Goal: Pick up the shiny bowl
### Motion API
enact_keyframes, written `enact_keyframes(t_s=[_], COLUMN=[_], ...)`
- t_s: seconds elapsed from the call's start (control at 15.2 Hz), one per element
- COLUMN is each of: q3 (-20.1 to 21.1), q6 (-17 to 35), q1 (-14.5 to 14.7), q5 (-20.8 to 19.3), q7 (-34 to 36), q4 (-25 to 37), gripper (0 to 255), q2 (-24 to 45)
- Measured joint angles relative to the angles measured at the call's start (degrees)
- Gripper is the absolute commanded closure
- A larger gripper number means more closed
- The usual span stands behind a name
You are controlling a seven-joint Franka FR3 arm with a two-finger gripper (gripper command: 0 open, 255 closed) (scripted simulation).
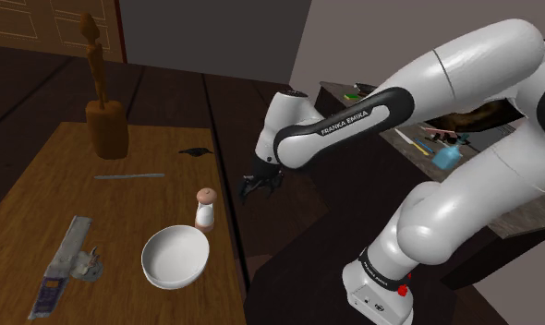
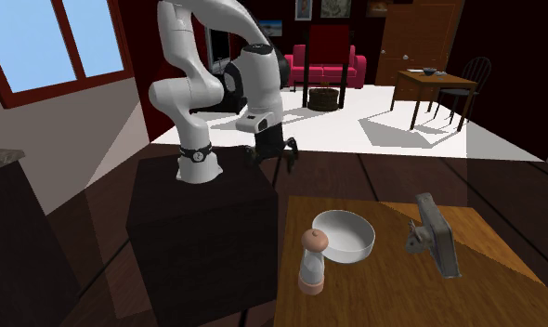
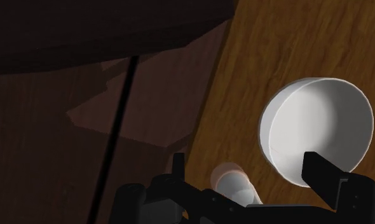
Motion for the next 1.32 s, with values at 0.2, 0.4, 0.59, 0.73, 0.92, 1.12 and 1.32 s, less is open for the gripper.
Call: enact_keyframes(t_s=[0.2,0.4,0.59,0.73,0.92,1.12,1.32], q3=[1.68,2.74,2.31,1.17,-1.29,-3.19,-4.19], q6=[6.23,12.09,16.36,19.12,22.75,24.11,26.23], q1=[-0.06,0.49,1.89,3.68,7.16,9.70,10.76], q5=[-1.52,-4.06,-8.26,-11.13,-14.57,-16.18,-16.82], q7=[2.36,5.64,9.84,12.75,16.41,18.18,18.65], q4=[2.39,4.23,7.75,10.24,14.49,18.93,19.88], gripper=[0,0,0,0,0,0,0], q2=[8.27,15.76,23.41,28.58,36.21,41.79,44.82])
